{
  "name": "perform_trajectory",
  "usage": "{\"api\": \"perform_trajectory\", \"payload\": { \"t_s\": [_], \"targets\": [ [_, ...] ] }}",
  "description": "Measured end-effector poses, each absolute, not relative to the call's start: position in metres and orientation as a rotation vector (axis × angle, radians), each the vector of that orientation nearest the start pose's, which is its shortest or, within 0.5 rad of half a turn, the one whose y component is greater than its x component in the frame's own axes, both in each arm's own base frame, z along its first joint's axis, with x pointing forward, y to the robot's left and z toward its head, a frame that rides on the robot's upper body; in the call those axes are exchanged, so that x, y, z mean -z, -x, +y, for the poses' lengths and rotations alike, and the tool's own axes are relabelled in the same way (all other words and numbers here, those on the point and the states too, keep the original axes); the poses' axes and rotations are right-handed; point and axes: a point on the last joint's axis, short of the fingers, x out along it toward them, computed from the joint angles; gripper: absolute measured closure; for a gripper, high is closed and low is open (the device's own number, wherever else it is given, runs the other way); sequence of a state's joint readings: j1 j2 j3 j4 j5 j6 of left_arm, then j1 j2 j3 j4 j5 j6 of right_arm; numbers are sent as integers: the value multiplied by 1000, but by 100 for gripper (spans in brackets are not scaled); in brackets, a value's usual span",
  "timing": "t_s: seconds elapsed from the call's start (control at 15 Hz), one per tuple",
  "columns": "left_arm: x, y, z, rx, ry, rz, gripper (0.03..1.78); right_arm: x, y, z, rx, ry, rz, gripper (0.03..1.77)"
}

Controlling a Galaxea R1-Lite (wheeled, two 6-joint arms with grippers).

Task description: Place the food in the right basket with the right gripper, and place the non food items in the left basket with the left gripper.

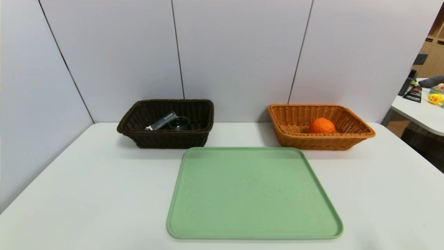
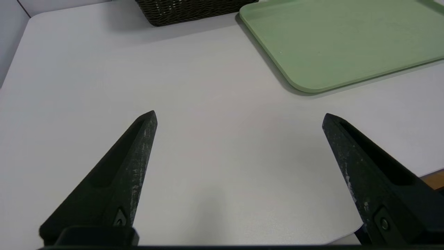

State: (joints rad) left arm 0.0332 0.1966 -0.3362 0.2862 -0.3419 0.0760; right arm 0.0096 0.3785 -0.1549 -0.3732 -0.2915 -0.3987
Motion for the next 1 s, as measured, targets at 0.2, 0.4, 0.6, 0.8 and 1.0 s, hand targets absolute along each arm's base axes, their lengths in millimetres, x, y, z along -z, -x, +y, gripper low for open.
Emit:
{"api": "perform_trajectory", "payload": {
  "t_s": [0.2,0.4,0.6,0.8,1.0],
  "targets": [
    [-138,33,-9,309,-50,124,12,-154,-3,-6,322,370,-109,11],
    [-137,35,-8,286,-56,108,12,-146,3,-6,326,367,-128,10],
    [-133,37,-7,253,-59,102,12,-137,7,-6,328,364,-143,11],
    [-130,38,-6,221,-63,94,12,-127,10,-6,330,363,-148,11],
    [-125,38,-6,191,-71,73,12,-116,13,-6,318,367,-146,11]
  ]
}}
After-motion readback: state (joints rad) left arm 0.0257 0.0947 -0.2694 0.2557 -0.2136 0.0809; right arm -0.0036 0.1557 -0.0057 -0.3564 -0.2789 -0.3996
